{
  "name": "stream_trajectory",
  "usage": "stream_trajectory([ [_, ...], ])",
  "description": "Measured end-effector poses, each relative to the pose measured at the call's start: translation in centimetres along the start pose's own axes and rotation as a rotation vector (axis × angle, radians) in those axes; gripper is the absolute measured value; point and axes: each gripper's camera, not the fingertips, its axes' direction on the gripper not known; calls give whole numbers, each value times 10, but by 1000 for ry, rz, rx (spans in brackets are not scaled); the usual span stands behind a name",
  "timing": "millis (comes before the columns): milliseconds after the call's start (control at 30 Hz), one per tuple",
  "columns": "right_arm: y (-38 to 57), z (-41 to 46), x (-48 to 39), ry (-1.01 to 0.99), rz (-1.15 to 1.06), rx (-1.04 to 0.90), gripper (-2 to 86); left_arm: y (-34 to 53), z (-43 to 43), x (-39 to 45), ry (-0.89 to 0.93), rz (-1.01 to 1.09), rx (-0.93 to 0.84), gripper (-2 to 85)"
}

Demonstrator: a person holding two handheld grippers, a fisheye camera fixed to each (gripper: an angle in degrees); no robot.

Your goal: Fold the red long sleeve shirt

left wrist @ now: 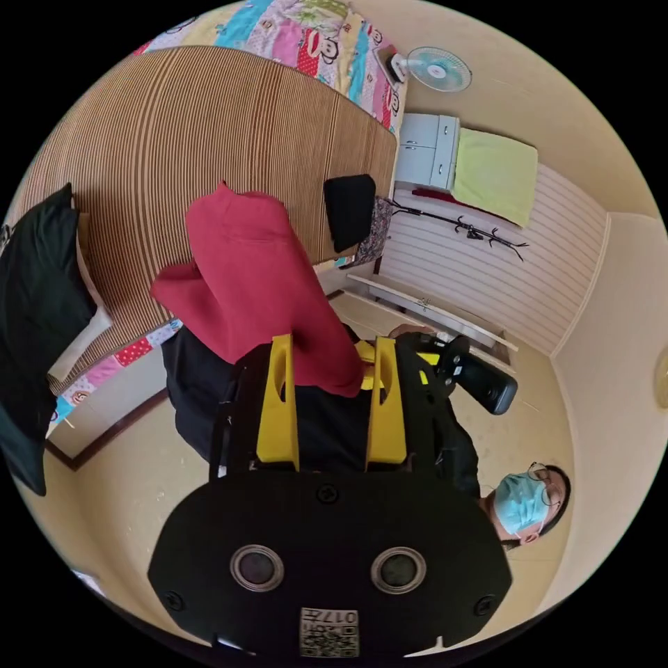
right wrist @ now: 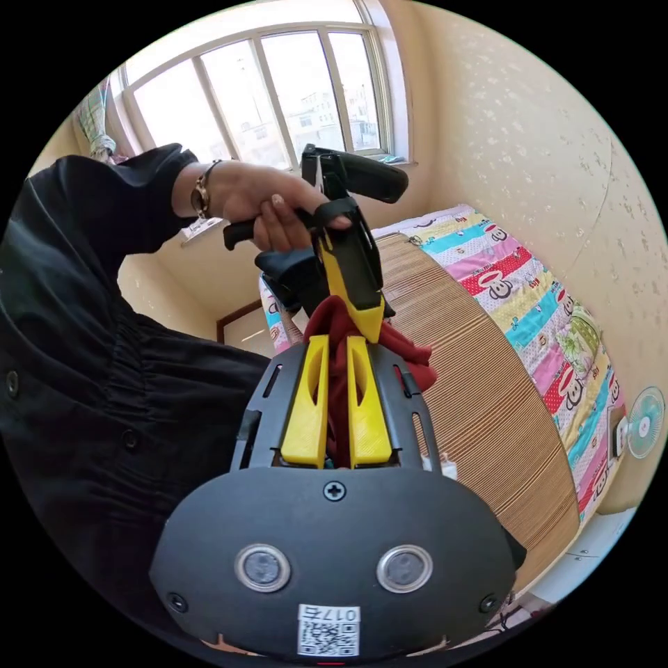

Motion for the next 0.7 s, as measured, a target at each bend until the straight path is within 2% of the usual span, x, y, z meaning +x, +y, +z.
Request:
stream_trajectory([
  [67,-2,5,-9,3,-27,-20,15,3,3,-11,15,-47,-47,82],
  [133,3,3,-18,15,-21,-8,18,7,4,-12,67,-1,-52,56],
  [200,11,-6,-22,37,7,33,22,10,-1,1,65,132,-46,47],
  [267,19,-20,-19,49,61,101,28,22,-19,38,-14,370,19,35],
  [333,31,-48,-15,69,156,256,40,42,-38,70,-32,553,118,24],
  [400,45,-75,-15,33,182,412,44,65,-56,93,45,723,195,17],
  [533,90,-136,-24,-130,117,791,31,135,-99,110,340,1157,426,11],
  [600,100,-144,-29,-204,75,837,25,158,-114,106,489,1304,519,13],
  [700,98,-133,-40,-290,9,747,14,168,-137,94,806,1407,625,13],
])
